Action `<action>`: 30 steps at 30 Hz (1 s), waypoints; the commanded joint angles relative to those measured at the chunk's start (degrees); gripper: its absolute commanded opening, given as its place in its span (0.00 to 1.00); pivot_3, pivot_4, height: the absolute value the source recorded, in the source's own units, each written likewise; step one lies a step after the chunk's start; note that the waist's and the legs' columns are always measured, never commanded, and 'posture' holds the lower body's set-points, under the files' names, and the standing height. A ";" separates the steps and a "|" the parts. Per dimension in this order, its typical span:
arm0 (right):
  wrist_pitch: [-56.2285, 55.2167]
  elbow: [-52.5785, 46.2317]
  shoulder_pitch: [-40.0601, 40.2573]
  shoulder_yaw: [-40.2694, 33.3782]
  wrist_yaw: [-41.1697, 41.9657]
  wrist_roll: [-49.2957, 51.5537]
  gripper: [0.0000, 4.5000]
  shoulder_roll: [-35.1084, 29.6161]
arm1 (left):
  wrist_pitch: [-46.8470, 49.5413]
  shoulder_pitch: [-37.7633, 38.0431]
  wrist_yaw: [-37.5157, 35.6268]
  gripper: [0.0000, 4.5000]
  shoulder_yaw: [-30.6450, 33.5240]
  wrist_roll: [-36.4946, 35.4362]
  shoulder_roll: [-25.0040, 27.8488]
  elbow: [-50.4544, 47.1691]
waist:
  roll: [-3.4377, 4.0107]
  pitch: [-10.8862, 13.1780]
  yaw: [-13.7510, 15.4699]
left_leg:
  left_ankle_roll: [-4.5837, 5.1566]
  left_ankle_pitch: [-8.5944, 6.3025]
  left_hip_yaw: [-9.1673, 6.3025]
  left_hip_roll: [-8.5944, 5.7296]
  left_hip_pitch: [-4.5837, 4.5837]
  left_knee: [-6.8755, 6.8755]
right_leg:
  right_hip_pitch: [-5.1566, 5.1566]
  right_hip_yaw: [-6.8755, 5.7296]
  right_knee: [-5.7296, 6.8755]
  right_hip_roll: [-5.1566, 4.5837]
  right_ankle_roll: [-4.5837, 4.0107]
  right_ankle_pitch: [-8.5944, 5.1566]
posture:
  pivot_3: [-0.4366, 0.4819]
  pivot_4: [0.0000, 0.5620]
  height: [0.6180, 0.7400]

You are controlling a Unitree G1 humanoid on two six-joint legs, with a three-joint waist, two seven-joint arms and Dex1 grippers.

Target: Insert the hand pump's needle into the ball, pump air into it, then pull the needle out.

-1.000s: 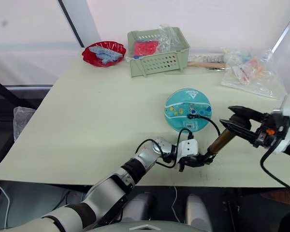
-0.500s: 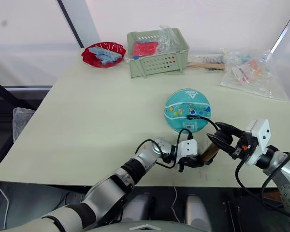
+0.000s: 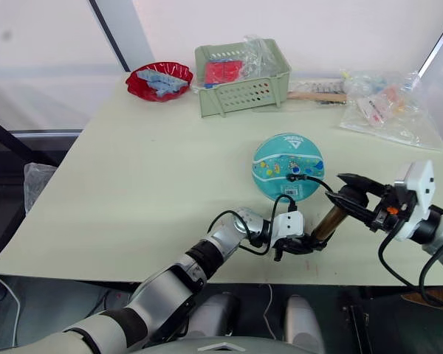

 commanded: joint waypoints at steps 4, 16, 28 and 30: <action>5.53 -2.24 -4.82 -12.17 0.29 9.94 0.40 -8.42 | 3.98 2.64 1.94 0.21 -1.67 4.36 2.90 7.41 | 0.04 0.07 0.06 | 0.00 0.00 -0.01 -0.01 -0.05 0.00 | 0.00 -0.02 0.00 -0.03 0.00 0.00 | 0.48 0.27 0.97; 8.01 -0.72 -9.30 -15.67 1.60 10.07 0.40 -13.86 | 3.96 2.45 1.77 0.21 -1.64 4.42 3.02 7.43 | -0.02 0.11 0.06 | 0.00 0.00 0.03 -0.01 -0.09 0.02 | -0.01 0.01 0.00 -0.08 0.01 0.00 | 0.48 0.27 0.97; 2.29 -6.08 -1.30 -2.11 1.64 -0.39 0.39 -5.25 | 3.93 2.27 1.88 0.21 -1.61 4.43 2.92 7.72 | -0.43 -0.15 0.00 | -0.02 -0.01 -0.03 0.04 0.00 -0.01 | 0.00 -0.01 0.00 -0.07 0.01 -0.01 | 0.48 0.27 0.97; 0.08 -5.63 0.18 0.37 1.90 -3.04 0.39 -3.47 | 3.94 2.24 1.98 0.21 -1.63 4.43 2.91 7.76 | -0.48 -0.20 -0.05 | -0.02 -0.01 0.01 0.03 0.01 0.00 | 0.00 0.00 0.00 -0.06 0.02 0.00 | 0.48 0.27 0.97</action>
